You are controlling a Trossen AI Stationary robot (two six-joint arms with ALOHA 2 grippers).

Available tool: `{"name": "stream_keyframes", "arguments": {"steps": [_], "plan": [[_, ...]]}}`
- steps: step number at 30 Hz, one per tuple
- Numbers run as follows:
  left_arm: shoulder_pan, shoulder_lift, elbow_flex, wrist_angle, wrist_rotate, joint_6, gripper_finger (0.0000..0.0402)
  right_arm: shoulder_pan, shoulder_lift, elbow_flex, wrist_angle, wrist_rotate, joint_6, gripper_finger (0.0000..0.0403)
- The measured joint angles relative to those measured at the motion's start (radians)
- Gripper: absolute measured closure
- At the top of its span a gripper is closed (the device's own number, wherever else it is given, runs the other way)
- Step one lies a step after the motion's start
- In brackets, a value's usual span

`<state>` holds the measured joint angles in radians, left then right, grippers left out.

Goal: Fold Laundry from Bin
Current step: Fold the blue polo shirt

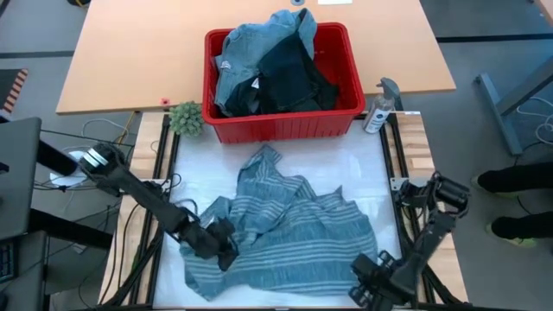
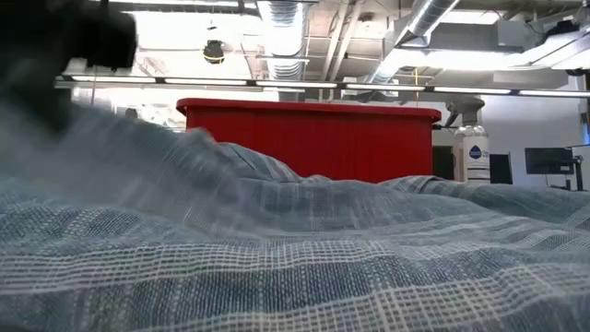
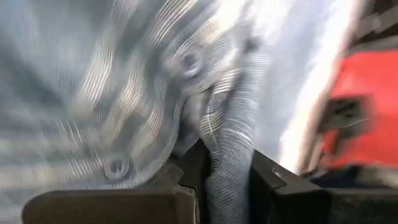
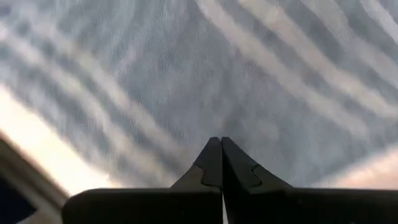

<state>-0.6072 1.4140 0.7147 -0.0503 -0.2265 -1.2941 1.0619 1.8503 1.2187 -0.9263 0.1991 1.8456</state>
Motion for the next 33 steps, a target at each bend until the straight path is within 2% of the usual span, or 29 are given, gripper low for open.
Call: {"name": "stream_keyframes", "arguments": {"steps": [4, 8, 10, 12, 15, 17, 20, 22, 25, 30, 33], "plan": [[0.064, -0.136, 0.010, -0.010, -0.093, 0.066, 0.0345, 0.026, -0.015, 0.099, -0.163, 0.024, -0.001, 0.0372], [0.129, -0.276, 0.017, -0.035, -0.050, 0.067, 0.0345, -0.023, -0.083, 0.197, -0.310, 0.161, -0.112, 0.0347], [0.149, -0.329, 0.017, -0.120, 0.030, 0.031, 0.0345, -0.053, -0.126, 0.205, -0.334, 0.230, -0.178, 0.0340], [0.144, -0.363, 0.016, -0.234, 0.060, -0.002, 0.0345, -0.087, -0.162, 0.196, -0.336, 0.269, -0.223, 0.0338], [0.104, -0.381, 0.016, -0.383, 0.022, -0.078, 0.0345, -0.145, -0.186, 0.165, -0.311, 0.280, -0.292, 0.0339], [0.065, -0.380, 0.014, -0.346, -0.046, -0.071, 0.0345, -0.183, -0.188, 0.134, -0.263, 0.287, -0.351, 0.0343], [0.014, -0.365, 0.018, -0.109, -0.124, 0.010, 0.0350, -0.231, -0.176, 0.097, -0.136, 0.315, -0.441, 0.0351], [-0.021, -0.329, 0.020, -0.029, -0.145, 0.035, 0.0372, -0.253, -0.175, 0.057, -0.031, 0.327, -0.492, 0.0361], [-0.079, -0.253, 0.016, -0.101, -0.178, -0.023, 0.0396, -0.279, -0.175, -0.004, 0.090, 0.330, -0.539, 0.0385], [-0.141, -0.107, 0.016, -0.283, -0.225, -0.216, 0.0401, -0.293, -0.175, -0.066, 0.134, 0.329, -0.496, 0.0386], [-0.149, -0.018, 0.016, -0.290, -0.216, -0.249, 0.0401, -0.289, -0.175, -0.080, 0.144, 0.329, -0.486, 0.0387]]}}
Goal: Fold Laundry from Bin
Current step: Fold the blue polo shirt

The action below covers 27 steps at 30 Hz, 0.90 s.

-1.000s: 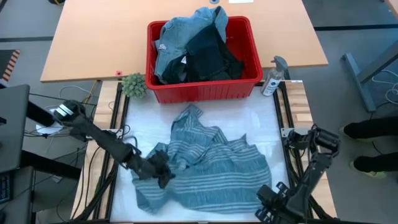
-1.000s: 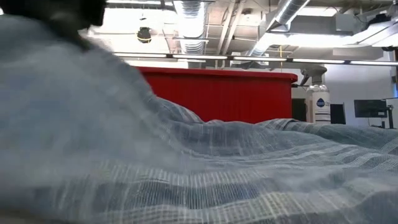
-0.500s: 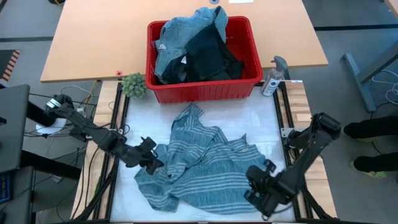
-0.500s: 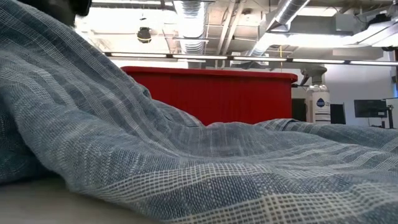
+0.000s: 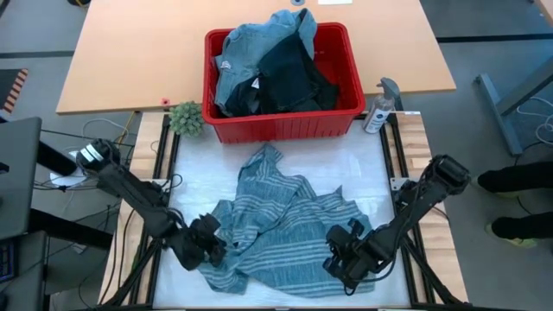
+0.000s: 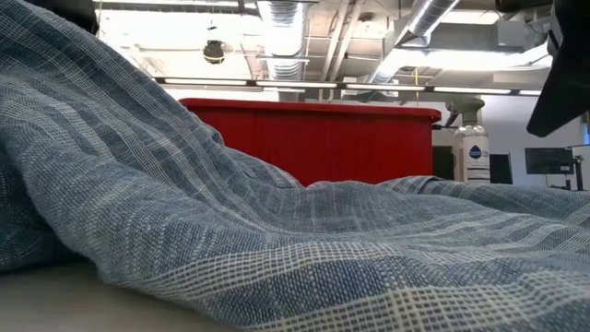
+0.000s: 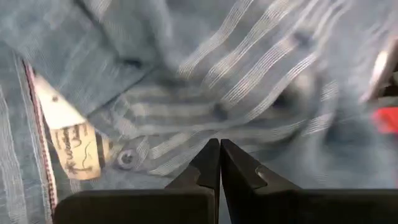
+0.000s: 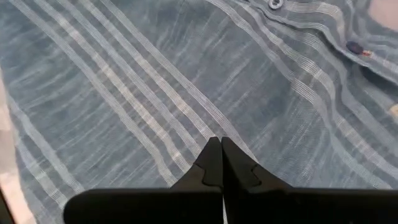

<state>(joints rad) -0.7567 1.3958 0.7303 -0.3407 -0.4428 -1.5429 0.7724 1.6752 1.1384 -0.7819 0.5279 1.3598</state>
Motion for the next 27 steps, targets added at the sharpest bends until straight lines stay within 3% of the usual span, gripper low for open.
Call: {"name": "stream_keyframes", "arguments": {"steps": [5, 9, 17, 27], "plan": [[0.011, 0.149, 0.001, 0.010, 0.069, -0.016, 0.0401, 0.002, 0.000, 0.000, 0.002, -0.003, 0.001, 0.0387], [0.014, 0.204, 0.006, -0.066, 0.114, -0.149, 0.0401, 0.001, 0.010, 0.001, 0.001, -0.019, 0.026, 0.0387], [0.001, 0.128, 0.002, -0.309, 0.200, -0.291, 0.0401, 0.007, 0.179, -0.002, 0.056, -0.187, 0.057, 0.0387], [-0.042, 0.036, -0.001, -0.516, 0.425, -0.359, 0.0401, 0.062, 0.233, 0.003, 0.074, -0.234, 0.183, 0.0387]]}}
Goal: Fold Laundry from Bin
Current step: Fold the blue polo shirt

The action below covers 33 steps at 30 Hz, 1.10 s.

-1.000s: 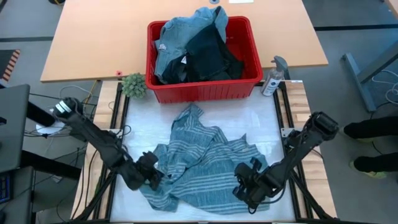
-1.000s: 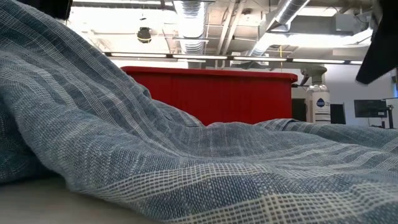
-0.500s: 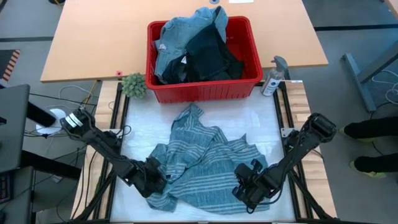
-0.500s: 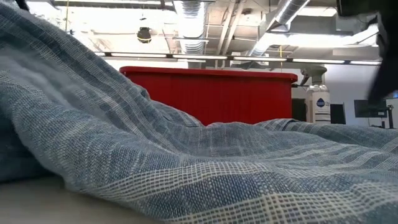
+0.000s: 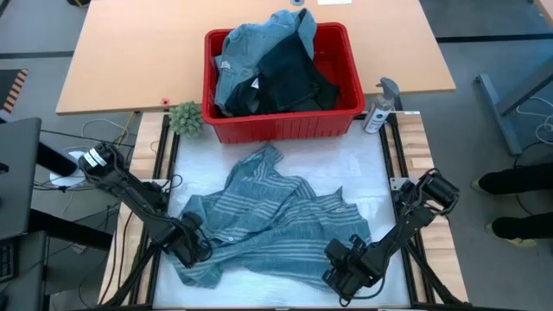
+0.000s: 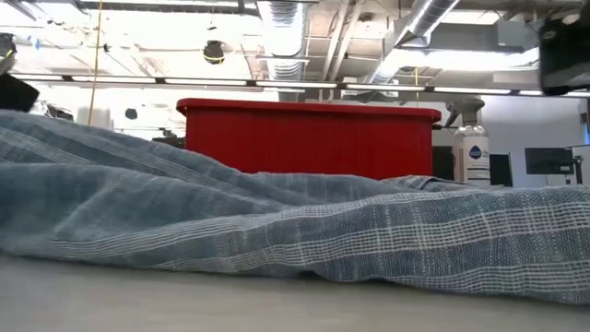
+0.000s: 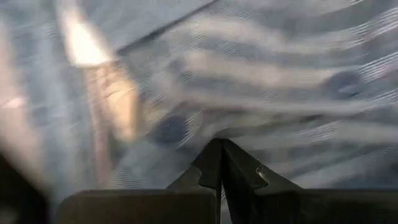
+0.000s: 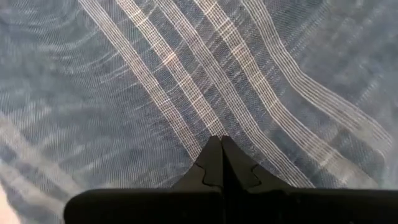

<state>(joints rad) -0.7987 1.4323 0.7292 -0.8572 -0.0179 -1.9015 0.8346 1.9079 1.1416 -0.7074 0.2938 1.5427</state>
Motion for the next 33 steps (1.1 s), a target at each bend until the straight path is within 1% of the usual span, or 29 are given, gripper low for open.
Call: {"name": "stream_keyframes", "arguments": {"steps": [2, 4, 7, 10, 13, 15, 16, 17, 19, 22, 24, 27, 30, 31, 33], "plan": [[-0.017, -0.038, 0.002, -0.034, -0.006, -0.043, 0.0401, 0.014, 0.000, -0.001, -0.005, -0.011, 0.025, 0.0387], [-0.025, -0.077, 0.016, -0.062, -0.054, -0.084, 0.0401, 0.023, 0.000, -0.001, -0.005, -0.015, 0.038, 0.0387], [-0.023, -0.154, 0.058, -0.106, -0.152, -0.101, 0.0401, 0.036, -0.010, -0.002, 0.012, -0.017, 0.027, 0.0387], [-0.019, -0.235, 0.113, -0.154, -0.316, -0.138, 0.0401, 0.049, -0.034, -0.005, 0.013, 0.006, 0.016, 0.0387], [-0.020, -0.303, 0.166, -0.135, -0.575, -0.149, 0.0401, 0.057, -0.078, -0.010, 0.002, 0.049, -0.034, 0.0384], [-0.013, -0.327, 0.187, -0.065, -0.720, -0.063, 0.0401, 0.051, -0.133, -0.007, -0.009, 0.086, -0.056, 0.0375], [0.000, -0.331, 0.190, -0.008, -0.756, 0.017, 0.0401, 0.045, -0.160, -0.006, -0.023, 0.108, -0.058, 0.0368], [0.022, -0.331, 0.191, 0.051, -0.764, 0.108, 0.0401, 0.038, -0.185, -0.006, -0.045, 0.136, -0.059, 0.0361], [0.075, -0.319, 0.180, 0.178, -0.741, 0.293, 0.0401, 0.020, -0.229, -0.007, -0.096, 0.214, -0.059, 0.0350], [0.170, -0.277, 0.163, 0.392, -0.672, 0.505, 0.0401, -0.037, -0.319, -0.006, -0.180, 0.335, -0.061, 0.0345], [0.237, -0.234, 0.163, 0.523, -0.605, 0.632, 0.0401, -0.110, -0.374, -0.005, -0.226, 0.344, -0.101, 0.0344], [0.335, -0.148, 0.163, 0.698, -0.473, 0.777, 0.0401, -0.257, -0.433, -0.006, -0.202, 0.316, -0.287, 0.0338], [0.419, -0.049, 0.163, 0.860, -0.327, 0.871, 0.0401, -0.415, -0.465, -0.005, -0.155, 0.271, -0.516, 0.0318], [0.444, -0.012, 0.163, 0.910, -0.276, 0.891, 0.0401, -0.471, -0.467, -0.005, -0.152, 0.232, -0.584, 0.0306], [0.485, 0.058, 0.162, 1.004, -0.183, 0.914, 0.0401, -0.577, -0.464, -0.007, -0.150, 0.119, -0.704, 0.0277]]}}
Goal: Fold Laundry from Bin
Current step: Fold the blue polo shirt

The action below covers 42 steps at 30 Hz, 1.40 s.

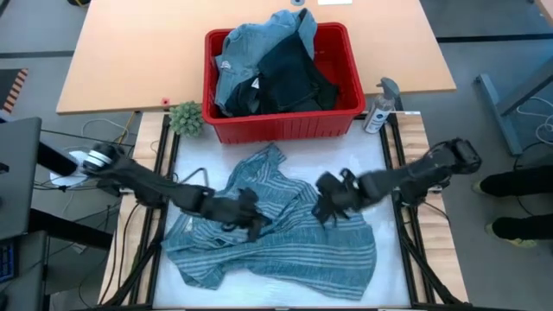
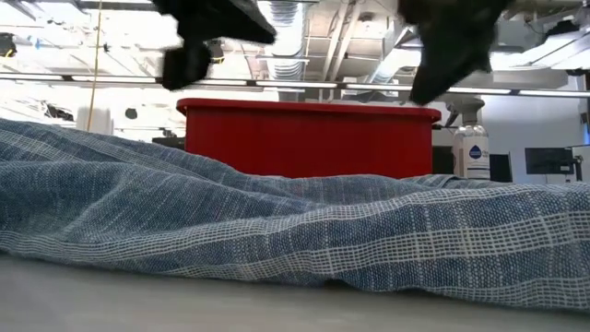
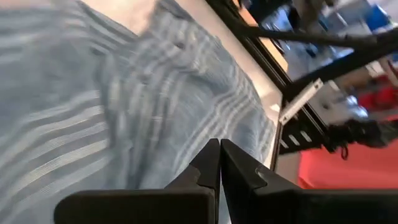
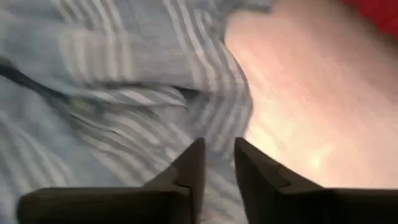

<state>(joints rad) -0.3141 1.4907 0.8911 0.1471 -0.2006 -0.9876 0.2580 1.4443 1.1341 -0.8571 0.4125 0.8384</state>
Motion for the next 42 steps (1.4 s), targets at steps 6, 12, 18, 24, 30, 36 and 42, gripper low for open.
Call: {"name": "stream_keyframes", "arguments": {"steps": [6, 12, 18, 24, 30, 36, 42], "plan": [[0.076, 0.216, 0.017, 0.348, 0.272, 0.003, 0.0401, -0.230, 0.012, -0.116, 0.181, -0.310, -0.304, 0.0175], [0.083, 0.335, 0.121, 0.362, 0.328, 0.003, 0.0401, -0.346, 0.017, -0.262, 0.345, -0.339, -0.389, 0.0157], [0.083, 0.424, 0.250, 0.235, 0.366, 0.065, 0.0401, -0.377, 0.018, -0.374, 0.572, -0.339, -0.394, 0.0165], [0.083, 0.487, 0.314, 0.204, 0.374, 0.101, 0.0401, -0.361, 0.018, -0.427, 0.668, -0.307, -0.392, 0.0165], [0.083, 0.491, 0.317, 0.171, 0.368, 0.105, 0.0401, -0.333, 0.018, -0.477, 0.741, -0.286, -0.391, 0.0166], [0.083, 0.491, 0.317, 0.168, 0.362, 0.106, 0.0401, -0.295, 0.117, -0.484, 0.798, -0.280, -0.375, 0.0168], [0.083, 0.491, 0.317, 0.149, 0.355, 0.117, 0.0401, -0.258, 0.197, -0.421, 0.769, -0.195, -0.343, 0.0221]]}}
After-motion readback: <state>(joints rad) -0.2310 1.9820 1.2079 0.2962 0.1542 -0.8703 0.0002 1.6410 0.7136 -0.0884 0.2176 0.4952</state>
